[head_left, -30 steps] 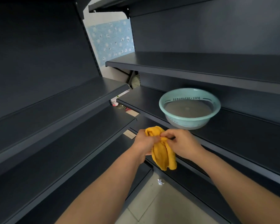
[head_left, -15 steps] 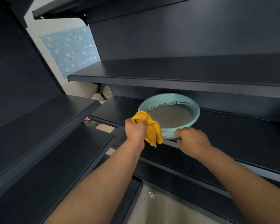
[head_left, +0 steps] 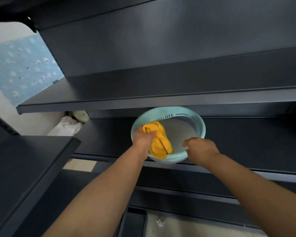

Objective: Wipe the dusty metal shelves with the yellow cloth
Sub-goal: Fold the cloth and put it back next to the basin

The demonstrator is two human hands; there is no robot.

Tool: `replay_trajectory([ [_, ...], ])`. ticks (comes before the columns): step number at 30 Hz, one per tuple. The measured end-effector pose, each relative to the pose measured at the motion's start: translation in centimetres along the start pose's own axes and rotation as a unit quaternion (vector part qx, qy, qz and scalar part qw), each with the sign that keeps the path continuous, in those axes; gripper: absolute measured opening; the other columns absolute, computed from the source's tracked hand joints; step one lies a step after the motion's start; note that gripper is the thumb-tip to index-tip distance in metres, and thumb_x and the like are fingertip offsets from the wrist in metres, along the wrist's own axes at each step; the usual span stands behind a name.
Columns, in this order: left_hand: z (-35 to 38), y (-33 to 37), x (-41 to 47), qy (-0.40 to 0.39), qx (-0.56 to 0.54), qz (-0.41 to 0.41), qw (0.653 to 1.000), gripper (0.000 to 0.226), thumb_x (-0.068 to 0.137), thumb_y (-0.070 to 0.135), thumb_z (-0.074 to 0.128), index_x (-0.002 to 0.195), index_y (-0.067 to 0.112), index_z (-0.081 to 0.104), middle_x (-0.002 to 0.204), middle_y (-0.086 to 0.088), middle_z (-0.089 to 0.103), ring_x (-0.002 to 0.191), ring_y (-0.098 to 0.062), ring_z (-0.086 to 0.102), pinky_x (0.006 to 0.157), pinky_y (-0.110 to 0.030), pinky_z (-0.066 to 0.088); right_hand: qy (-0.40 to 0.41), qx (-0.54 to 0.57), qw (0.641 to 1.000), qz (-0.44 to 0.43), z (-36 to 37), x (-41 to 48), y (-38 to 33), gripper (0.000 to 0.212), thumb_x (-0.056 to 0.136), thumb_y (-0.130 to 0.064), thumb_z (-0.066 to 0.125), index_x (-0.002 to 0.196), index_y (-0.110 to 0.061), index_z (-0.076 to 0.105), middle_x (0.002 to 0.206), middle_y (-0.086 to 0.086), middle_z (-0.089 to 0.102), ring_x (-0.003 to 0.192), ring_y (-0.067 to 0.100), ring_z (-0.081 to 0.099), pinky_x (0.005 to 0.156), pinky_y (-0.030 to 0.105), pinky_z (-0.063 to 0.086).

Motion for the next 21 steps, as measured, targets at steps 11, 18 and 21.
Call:
replay_trajectory([
  [11,3.6,-0.4,6.5,0.002,0.187,-0.018,0.982,0.048,0.082,0.027,0.068,0.125,0.013,0.054,0.123,-0.012,0.061,0.111,-0.031,0.058,0.096,-0.040,0.048,0.035,0.017,0.999,-0.006,-1.2,3.6,3.1,0.038,0.092,-0.021,0.047,0.130,-0.028,0.051,0.109,0.000,0.065,0.092,0.021,0.063,0.070,0.032,0.050],
  [18,4.3,-0.1,7.7,0.000,0.366,-0.027,0.930,0.044,0.091,0.024,0.052,0.133,0.015,0.047,0.126,-0.012,0.059,0.110,-0.032,0.058,0.088,-0.037,0.050,0.027,-0.004,0.999,-0.025,-1.1,5.2,4.0,0.032,0.092,-0.019,0.047,0.123,-0.024,0.054,0.106,0.002,0.064,0.089,0.020,0.062,0.068,0.033,0.050],
  [21,3.1,-0.3,7.7,-0.004,0.383,-0.027,0.923,0.035,0.092,0.016,0.049,0.126,0.013,0.053,0.119,-0.010,0.062,0.096,-0.026,0.061,0.069,-0.030,0.048,0.013,-0.009,0.999,-0.036,-1.1,5.5,3.3,0.032,0.092,-0.019,0.046,0.122,-0.022,0.055,0.108,0.002,0.064,0.092,0.022,0.062,0.072,0.034,0.052],
])
Point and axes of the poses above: each hand's wrist, its own x-axis towards the middle knuckle, its own z-axis out of the palm, y = z × x, the point moved 5 cm from there along x, towards the middle knuckle
